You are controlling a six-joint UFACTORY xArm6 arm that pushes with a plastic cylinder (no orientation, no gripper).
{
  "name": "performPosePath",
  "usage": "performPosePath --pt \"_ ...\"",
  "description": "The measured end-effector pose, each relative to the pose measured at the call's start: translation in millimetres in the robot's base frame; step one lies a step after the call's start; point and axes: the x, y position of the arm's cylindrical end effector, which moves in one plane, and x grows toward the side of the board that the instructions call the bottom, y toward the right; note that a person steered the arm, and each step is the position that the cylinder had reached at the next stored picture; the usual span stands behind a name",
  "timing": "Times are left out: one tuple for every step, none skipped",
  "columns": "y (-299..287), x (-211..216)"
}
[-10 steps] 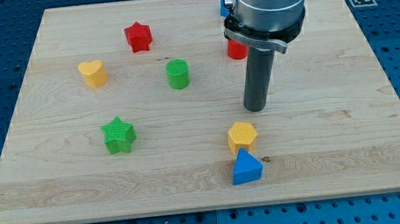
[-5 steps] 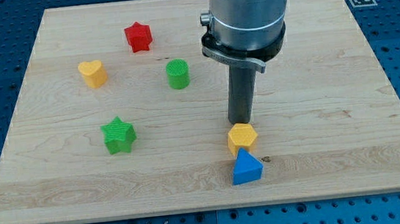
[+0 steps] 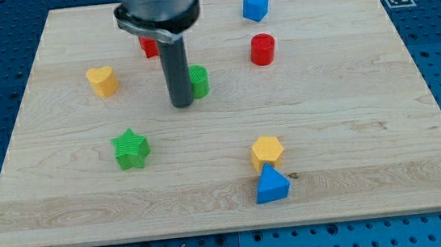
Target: Place the green circle on top of the yellow hexagon to form a vertical line
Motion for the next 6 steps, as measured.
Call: performPosePath --pt "-25 -10" --pt "-34 -27" --pt "-20 -37" --pt "-7 -39" --pt "17 -39" --pt "19 -32"
